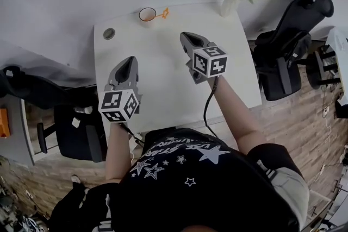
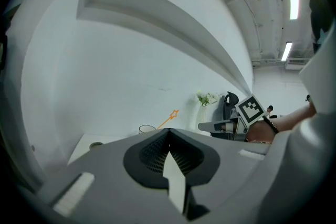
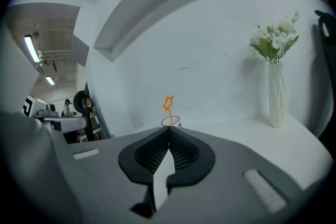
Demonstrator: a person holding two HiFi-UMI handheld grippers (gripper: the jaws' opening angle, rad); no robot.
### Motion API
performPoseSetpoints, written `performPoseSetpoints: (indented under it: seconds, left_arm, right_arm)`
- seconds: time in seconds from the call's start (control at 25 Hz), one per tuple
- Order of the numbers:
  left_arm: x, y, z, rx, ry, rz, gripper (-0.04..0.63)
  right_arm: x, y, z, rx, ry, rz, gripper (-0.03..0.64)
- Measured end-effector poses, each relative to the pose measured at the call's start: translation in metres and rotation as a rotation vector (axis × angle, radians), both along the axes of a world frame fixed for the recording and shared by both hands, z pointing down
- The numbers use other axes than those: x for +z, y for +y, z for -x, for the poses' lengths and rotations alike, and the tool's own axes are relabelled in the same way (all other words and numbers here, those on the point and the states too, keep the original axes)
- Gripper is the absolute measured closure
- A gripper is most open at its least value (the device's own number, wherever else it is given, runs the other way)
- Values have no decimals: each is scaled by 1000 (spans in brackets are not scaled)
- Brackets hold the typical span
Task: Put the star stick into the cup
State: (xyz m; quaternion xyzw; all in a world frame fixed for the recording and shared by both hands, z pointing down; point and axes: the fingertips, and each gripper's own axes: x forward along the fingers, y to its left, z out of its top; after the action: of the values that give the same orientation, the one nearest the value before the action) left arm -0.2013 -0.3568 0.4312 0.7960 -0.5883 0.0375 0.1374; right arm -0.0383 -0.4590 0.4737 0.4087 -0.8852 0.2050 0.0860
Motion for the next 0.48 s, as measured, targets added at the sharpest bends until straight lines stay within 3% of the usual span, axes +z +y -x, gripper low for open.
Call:
performPoseSetpoints:
  seconds: [0.48]
  left_arm:
    - [-19, 68, -54, 17, -35, -40, 592]
  right_arm:
    - [-33, 72, -69, 35, -53, -64, 600]
